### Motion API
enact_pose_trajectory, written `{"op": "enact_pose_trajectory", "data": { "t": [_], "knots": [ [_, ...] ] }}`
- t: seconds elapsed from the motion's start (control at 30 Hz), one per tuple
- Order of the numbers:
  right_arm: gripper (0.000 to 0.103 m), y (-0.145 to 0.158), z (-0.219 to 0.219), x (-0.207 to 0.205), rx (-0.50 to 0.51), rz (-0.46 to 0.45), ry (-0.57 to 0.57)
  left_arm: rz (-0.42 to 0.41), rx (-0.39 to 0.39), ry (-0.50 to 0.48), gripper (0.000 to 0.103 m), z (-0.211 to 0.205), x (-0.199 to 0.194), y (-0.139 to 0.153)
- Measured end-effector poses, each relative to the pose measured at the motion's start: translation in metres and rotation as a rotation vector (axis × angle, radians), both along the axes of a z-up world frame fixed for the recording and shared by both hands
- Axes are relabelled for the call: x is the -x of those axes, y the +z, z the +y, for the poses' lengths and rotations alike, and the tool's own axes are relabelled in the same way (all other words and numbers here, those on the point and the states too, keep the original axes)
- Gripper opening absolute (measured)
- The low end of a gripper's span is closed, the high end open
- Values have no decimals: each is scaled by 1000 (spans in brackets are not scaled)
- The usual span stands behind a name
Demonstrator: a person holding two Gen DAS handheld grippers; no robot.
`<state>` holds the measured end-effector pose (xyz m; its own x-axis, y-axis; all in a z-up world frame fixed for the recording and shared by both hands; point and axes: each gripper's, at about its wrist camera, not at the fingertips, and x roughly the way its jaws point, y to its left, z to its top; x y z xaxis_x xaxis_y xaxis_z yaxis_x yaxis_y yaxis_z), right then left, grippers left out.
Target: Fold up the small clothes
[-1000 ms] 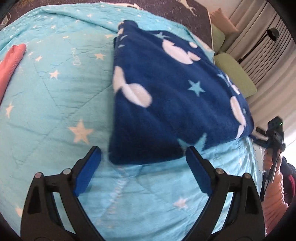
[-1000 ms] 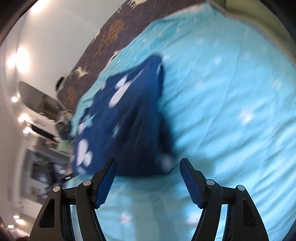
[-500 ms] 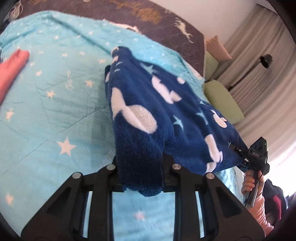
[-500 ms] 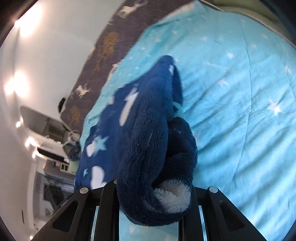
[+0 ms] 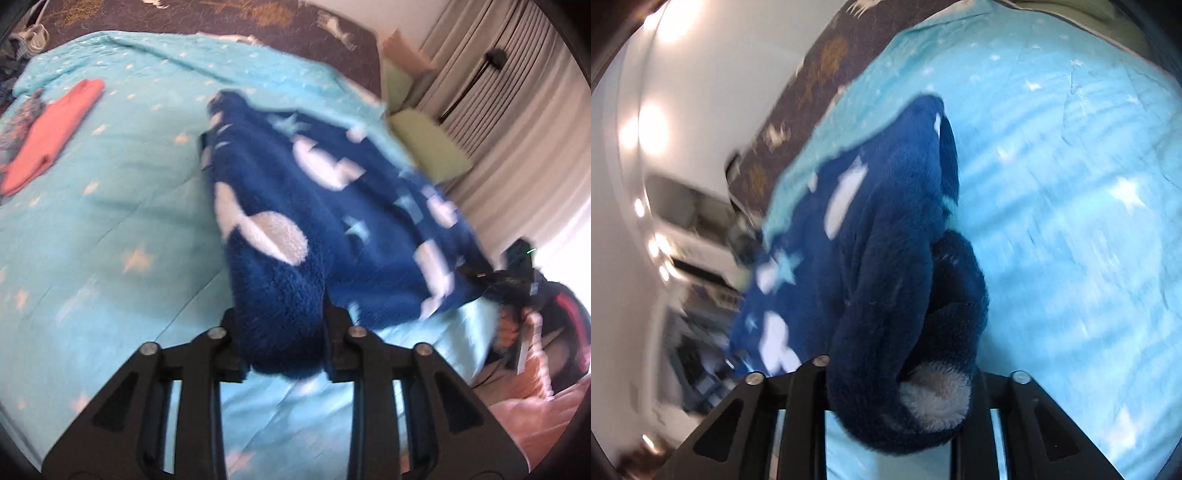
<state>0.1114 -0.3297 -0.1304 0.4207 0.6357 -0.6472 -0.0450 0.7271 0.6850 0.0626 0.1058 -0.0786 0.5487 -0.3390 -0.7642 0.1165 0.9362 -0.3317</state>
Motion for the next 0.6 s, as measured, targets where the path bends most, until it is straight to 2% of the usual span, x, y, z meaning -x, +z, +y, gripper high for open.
{"op": "enact_pose_trajectory", "data": {
  "t": [0.07, 0.1, 0.17, 0.23, 0.33, 0.47, 0.6],
  "knots": [
    [39, 4, 3, 6, 157, -17, 23, 3, -113, 87, 38, 11, 8, 1],
    [44, 10, 2, 8, 192, -29, 21, -22, -145, 134, 40, 21, 13, 8],
    [46, 24, -4, 8, 233, -53, 13, -75, -147, 184, 51, 35, 22, 24],
    [54, 38, -14, 9, 275, -83, -20, -159, -169, 227, 73, 43, 24, 44],
    [60, 64, -30, -6, 337, -134, -99, -248, -229, 209, 78, 38, 5, 61],
    [62, 77, -40, -39, 342, -194, -128, -223, -221, 140, 80, 25, -51, 56],
    [62, 69, -41, -103, 220, -150, -98, -165, -277, 108, 80, 14, -112, 36]
  ]
}}
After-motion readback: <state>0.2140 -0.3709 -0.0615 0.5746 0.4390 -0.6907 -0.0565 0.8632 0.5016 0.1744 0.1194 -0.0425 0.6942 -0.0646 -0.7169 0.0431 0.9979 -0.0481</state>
